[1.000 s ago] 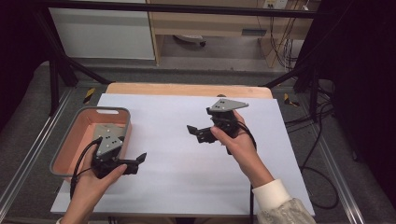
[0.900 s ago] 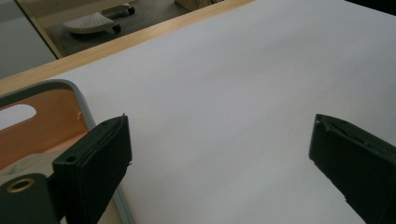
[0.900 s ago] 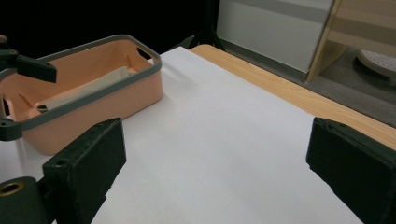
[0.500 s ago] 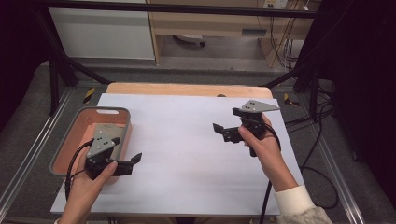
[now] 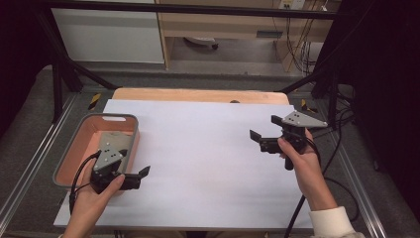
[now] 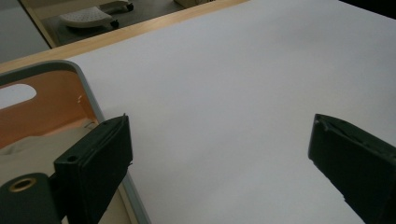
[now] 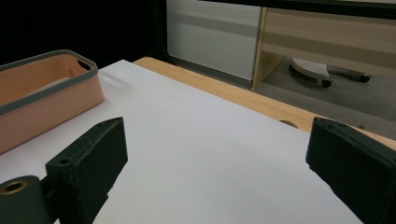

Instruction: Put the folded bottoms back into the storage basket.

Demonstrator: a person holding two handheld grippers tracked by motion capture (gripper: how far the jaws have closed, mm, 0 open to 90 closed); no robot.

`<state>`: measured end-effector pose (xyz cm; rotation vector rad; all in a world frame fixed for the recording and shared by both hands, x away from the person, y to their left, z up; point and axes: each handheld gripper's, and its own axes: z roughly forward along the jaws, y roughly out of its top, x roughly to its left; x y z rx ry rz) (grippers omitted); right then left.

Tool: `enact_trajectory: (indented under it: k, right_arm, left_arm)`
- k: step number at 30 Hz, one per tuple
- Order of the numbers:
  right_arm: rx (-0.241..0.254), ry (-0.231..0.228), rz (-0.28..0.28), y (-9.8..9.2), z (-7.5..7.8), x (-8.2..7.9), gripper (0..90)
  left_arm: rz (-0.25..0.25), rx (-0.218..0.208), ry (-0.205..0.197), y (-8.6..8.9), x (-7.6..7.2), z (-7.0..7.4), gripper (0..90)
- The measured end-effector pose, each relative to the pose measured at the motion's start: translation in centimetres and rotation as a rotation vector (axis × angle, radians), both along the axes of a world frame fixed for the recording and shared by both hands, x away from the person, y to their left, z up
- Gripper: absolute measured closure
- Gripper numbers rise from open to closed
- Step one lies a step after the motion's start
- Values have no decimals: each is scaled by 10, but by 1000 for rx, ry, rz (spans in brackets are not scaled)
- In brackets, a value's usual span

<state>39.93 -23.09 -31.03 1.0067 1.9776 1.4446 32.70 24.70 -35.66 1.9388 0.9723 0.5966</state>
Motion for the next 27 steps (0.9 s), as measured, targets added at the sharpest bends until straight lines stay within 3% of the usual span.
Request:
enact_trajectory:
  k: [10, 20, 27]
  right_arm:
    - [33, -7, -55, -29, -16, -12, 60]
    - [46, 7, -109, -52, -45, -25, 60]
    - [58, 25, -128, -57, -65, -35, 60]
  left_arm:
    - [-2, 4, 8, 2, -1, -5, 64]
    - [-4, 1, 9, 3, -2, -8, 64]
    - [-3, 8, 12, 2, -1, -9, 64]
